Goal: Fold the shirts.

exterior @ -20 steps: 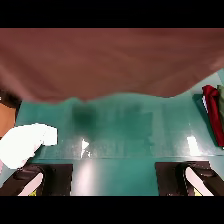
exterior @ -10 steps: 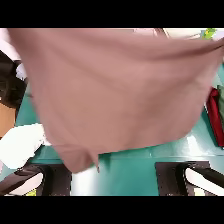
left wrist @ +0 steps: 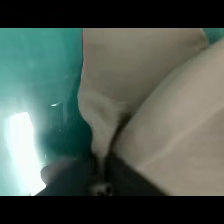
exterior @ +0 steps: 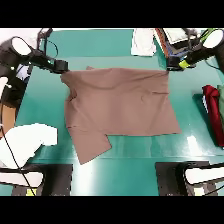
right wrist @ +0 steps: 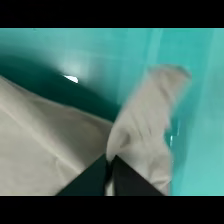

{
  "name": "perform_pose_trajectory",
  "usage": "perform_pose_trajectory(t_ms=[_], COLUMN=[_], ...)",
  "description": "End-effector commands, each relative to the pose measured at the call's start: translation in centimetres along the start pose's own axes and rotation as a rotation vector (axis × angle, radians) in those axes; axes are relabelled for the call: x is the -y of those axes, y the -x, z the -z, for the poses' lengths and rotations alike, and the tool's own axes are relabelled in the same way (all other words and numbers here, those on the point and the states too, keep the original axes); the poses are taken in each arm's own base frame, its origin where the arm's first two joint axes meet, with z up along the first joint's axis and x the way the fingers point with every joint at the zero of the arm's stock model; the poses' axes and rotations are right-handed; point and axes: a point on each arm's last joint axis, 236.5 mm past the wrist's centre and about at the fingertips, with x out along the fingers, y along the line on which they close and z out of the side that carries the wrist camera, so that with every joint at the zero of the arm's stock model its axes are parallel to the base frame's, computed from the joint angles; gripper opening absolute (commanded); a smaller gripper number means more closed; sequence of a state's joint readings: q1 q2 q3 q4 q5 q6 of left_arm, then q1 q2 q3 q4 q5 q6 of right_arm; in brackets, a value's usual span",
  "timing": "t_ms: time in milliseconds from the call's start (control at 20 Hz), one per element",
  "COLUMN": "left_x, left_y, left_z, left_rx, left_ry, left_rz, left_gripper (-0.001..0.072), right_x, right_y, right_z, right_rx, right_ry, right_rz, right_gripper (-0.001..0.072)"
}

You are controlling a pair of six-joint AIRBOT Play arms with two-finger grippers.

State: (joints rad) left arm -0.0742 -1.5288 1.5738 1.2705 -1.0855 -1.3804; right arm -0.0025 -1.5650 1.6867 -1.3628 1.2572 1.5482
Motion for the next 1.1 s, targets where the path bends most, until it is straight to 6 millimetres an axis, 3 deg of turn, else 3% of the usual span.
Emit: perform_pose_trajectory(t_ms=[0, 150, 300, 400, 650, 700, 750, 900, 1050], left_x=[-1.8, -2.8, -3.1, -3.1, -1.6, -1.4, -1.2, -0.5, -0.4], left_y=[-1.8, 1.7, 5.4, 6.6, 6.4, 6.2, 6.0, 5.8, 5.7], left_z=[1.1, 2.6, 5.3, 8.9, 22.5, 24.7, 26.2, 27.9, 27.9], left_rx=[-0.054, -0.156, -0.198, -0.223, -0.374, -0.391, -0.401, -0.406, -0.401], left_ry=[0.016, 0.074, 0.082, 0.112, 0.226, 0.248, 0.265, 0.284, 0.288], left_rz=[-0.045, -0.07, -0.104, -0.135, -0.132, -0.132, -0.13, -0.108, -0.103], left_gripper=[0.0504, 0.0485, 0.0483, 0.0476, 0.0477, 0.0477, 0.0477, 0.0477, 0.0477], right_x=[0.3, 1.1, 2.8, 4.2, 7.7, 8.0, 8.3, 8.3, 8.5], right_y=[-2.0, 2.0, 5.1, 5.9, 4.1, 3.6, 3.0, 1.4, 0.1], right_z=[-1.1, -2.2, 0.8, 4.8, 19.9, 22.8, 25.6, 30.8, 32.2], right_rx=[-0.01, 0.011, -0.026, -0.077, -0.29, -0.337, -0.385, -0.457, -0.437], right_ry=[-0.005, 0.006, 0.006, -0.042, -0.226, -0.255, -0.294, -0.362, -0.373], right_rz=[-0.006, 0.01, 0.027, 0.041, 0.063, 0.061, 0.057, 0.052, 0.062], right_gripper=[0.049, 0.049, 0.0489, 0.0489, 0.0491, 0.0515, 0.0617, 0.0622, 0.0597])
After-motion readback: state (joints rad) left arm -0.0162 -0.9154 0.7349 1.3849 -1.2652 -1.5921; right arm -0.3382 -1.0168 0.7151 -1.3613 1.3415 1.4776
